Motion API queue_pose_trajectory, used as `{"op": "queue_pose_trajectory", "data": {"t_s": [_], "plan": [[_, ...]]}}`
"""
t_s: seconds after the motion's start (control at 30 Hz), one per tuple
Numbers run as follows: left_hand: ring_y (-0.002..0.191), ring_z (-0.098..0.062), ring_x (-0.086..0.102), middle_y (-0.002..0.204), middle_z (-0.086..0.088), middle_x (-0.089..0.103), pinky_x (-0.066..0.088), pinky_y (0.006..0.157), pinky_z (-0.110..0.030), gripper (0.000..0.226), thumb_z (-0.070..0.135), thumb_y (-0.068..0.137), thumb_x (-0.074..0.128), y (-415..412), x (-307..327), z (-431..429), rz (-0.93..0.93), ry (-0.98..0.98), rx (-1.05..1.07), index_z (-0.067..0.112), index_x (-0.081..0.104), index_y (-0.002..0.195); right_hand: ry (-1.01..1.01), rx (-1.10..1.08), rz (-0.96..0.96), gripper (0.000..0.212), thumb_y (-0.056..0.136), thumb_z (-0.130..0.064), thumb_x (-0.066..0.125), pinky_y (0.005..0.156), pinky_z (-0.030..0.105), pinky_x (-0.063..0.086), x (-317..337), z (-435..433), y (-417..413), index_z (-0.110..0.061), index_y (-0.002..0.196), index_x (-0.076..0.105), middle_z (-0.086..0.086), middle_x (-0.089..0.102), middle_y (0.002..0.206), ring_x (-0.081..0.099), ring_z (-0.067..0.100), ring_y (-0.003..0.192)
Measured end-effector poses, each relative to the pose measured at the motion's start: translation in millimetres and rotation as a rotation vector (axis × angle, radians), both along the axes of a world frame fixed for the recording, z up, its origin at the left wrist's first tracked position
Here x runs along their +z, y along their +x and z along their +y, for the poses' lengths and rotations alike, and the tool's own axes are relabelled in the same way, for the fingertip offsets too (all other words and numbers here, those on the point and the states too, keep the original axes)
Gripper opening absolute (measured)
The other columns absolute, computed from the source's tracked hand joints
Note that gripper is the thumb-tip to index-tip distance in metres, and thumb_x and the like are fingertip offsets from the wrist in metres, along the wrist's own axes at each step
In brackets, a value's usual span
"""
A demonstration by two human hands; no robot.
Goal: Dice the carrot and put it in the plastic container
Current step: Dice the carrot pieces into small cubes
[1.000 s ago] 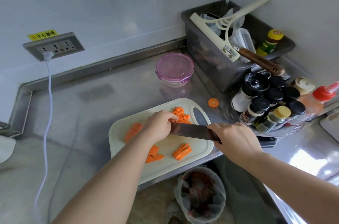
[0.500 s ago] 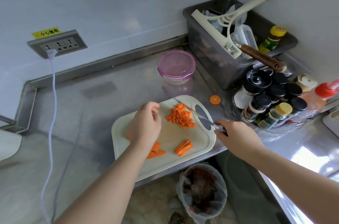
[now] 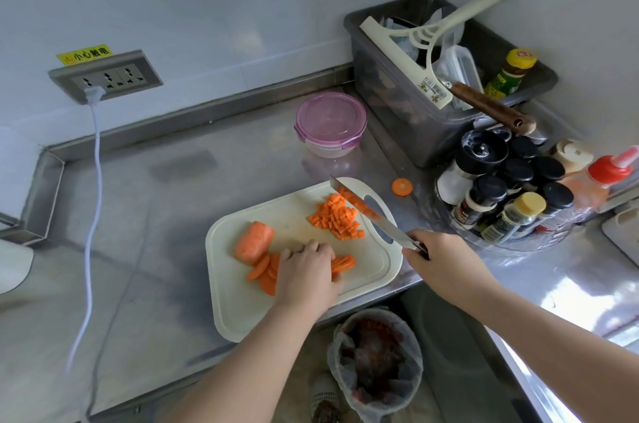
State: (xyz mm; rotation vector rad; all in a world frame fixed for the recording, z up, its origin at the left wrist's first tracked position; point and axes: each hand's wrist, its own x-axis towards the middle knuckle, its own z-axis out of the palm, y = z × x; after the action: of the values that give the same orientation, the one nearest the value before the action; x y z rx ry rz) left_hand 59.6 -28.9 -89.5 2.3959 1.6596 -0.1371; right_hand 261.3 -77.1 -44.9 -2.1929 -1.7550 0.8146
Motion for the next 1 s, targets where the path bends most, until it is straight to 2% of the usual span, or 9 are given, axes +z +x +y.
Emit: {"op": "queue_pose_trajectory", "data": {"t_s": [0.17,0.33,0.57,0.77,1.0], "plan": [[0.108,-0.018,0.056,0.114,0.007,0.060,0.032,0.089,-0.035,0.031,0.042,0.084,0.052,-4,-1,14,0.014,0.010,0.103,0.029,0.057,0.112,-0.086,0.042,0.026,0.039,0.096,-0.025,0.049,0.050,0.025,0.029,-1,-1,-9,-0.035,0.062,0.032,-0.006,0.044,0.057,0.040,0.009,0.053],[0.106,-0.017,0.056,0.108,0.008,0.061,0.033,0.089,-0.033,0.027,0.042,0.082,0.054,-20,-4,24,-0.033,-0.008,0.161,0.030,0.057,0.106,-0.143,0.071,0.018,0.035,0.095,-0.024,0.048,0.053,0.028,0.031,-6,0,-20,-0.027,0.062,0.036,-0.005,0.045,0.057,0.040,0.013,0.054],[0.093,-0.013,0.060,0.100,0.010,0.061,0.034,0.087,-0.029,0.025,0.045,0.083,0.054,-41,-7,13,-0.078,0.022,0.156,0.029,0.057,0.102,-0.194,0.124,0.033,0.039,0.097,-0.023,0.046,0.052,0.026,0.031,-11,0,-36,-0.031,0.062,0.032,-0.006,0.043,0.059,0.039,0.012,0.054],[0.100,-0.016,0.056,0.114,0.007,0.055,0.034,0.090,-0.027,0.025,0.039,0.092,0.053,-35,-7,18,-0.145,-0.010,0.158,0.025,0.057,0.112,-0.193,0.121,0.038,0.038,0.100,-0.026,0.043,0.053,0.025,0.033,-19,-2,-43,-0.031,0.064,0.032,-0.006,0.043,0.062,0.040,0.012,0.055],[0.102,-0.021,0.059,0.114,-0.001,0.059,0.047,0.089,-0.035,0.034,0.031,0.085,0.069,-30,-15,22,-0.324,-0.081,0.264,0.017,0.063,0.115,-0.177,0.130,-0.002,0.035,0.102,-0.027,0.038,0.053,0.030,0.034,-16,-1,-47,-0.025,0.066,0.034,-0.004,0.046,0.063,0.043,0.016,0.057]]}}
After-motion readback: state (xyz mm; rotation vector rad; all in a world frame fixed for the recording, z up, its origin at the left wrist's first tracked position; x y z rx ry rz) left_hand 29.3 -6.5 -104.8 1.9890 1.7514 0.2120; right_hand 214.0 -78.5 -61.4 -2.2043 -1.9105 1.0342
